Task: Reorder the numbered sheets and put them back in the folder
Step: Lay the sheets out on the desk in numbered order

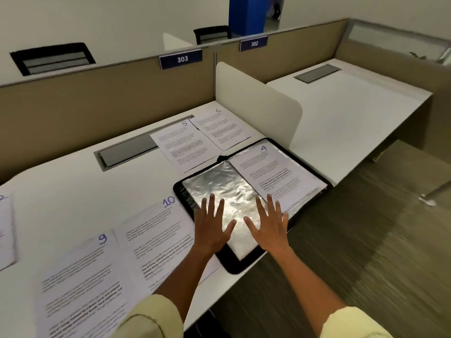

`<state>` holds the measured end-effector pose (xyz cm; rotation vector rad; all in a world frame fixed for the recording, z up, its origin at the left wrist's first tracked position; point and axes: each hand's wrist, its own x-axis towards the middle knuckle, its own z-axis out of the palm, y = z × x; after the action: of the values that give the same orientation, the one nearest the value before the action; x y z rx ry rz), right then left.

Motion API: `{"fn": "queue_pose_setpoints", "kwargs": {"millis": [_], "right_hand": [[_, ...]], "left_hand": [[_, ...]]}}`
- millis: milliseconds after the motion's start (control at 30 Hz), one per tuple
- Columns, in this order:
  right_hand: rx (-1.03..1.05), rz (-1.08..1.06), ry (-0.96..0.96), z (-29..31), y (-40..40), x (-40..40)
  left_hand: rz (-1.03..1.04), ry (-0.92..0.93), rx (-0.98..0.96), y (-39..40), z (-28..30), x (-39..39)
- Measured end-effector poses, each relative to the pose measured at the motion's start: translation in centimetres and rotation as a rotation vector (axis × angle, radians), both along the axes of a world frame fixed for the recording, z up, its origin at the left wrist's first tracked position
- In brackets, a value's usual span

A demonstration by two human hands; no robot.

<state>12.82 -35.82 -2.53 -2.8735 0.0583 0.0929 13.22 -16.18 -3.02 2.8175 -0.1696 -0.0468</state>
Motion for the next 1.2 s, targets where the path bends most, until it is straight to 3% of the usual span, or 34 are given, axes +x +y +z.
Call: {"fn": "queue_pose_setpoints", "kwargs": {"millis": [567,1200], "right_hand": [[0.065,-0.140,0.121,-1.0,-8.0,10.6],[0.156,0.049,0.126,-0.7,-20.2,19.8]], "left_hand": [[-0.042,0.087,0.007,-7.2,-1.5,9.3],[0.215,0.267,-0.023,-18.2,-0.9,11.7]]}}
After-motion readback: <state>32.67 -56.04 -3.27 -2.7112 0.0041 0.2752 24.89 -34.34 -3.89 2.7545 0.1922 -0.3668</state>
